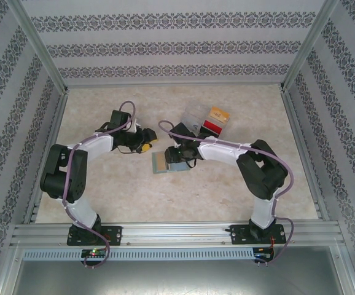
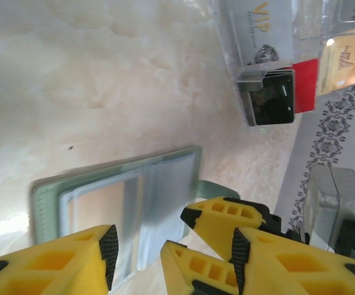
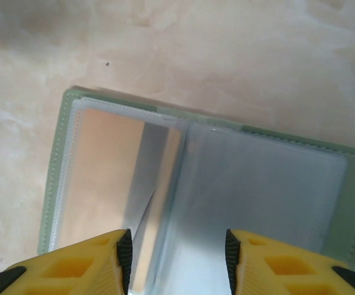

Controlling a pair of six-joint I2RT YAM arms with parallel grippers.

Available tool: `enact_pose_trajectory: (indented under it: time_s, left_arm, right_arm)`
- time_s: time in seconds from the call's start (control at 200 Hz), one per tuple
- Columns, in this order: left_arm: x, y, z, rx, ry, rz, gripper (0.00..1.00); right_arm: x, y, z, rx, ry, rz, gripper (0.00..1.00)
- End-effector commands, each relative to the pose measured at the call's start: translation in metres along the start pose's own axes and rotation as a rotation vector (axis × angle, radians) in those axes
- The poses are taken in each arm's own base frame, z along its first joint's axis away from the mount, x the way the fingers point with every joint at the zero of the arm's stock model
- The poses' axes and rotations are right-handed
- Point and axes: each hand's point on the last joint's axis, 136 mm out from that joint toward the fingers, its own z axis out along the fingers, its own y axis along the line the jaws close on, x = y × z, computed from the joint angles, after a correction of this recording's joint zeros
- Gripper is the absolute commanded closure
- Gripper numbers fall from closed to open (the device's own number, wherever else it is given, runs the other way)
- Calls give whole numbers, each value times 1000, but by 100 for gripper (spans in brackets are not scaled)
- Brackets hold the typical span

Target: Take the credit cards out of the card holder

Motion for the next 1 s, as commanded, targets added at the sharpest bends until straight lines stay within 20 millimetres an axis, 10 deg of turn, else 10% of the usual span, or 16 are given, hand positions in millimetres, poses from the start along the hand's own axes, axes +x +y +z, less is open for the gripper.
enact_pose_trajectory:
  time_s: [0.0,0.994]
  left_arm:
    - [16,22,-3,-86,21,-17,45]
    - [40,30,22,-126,111,-8,56]
  right_arm:
    - [3,-1,4,38,36,-28,51]
    - [37,-43,44,267,204,-65,61]
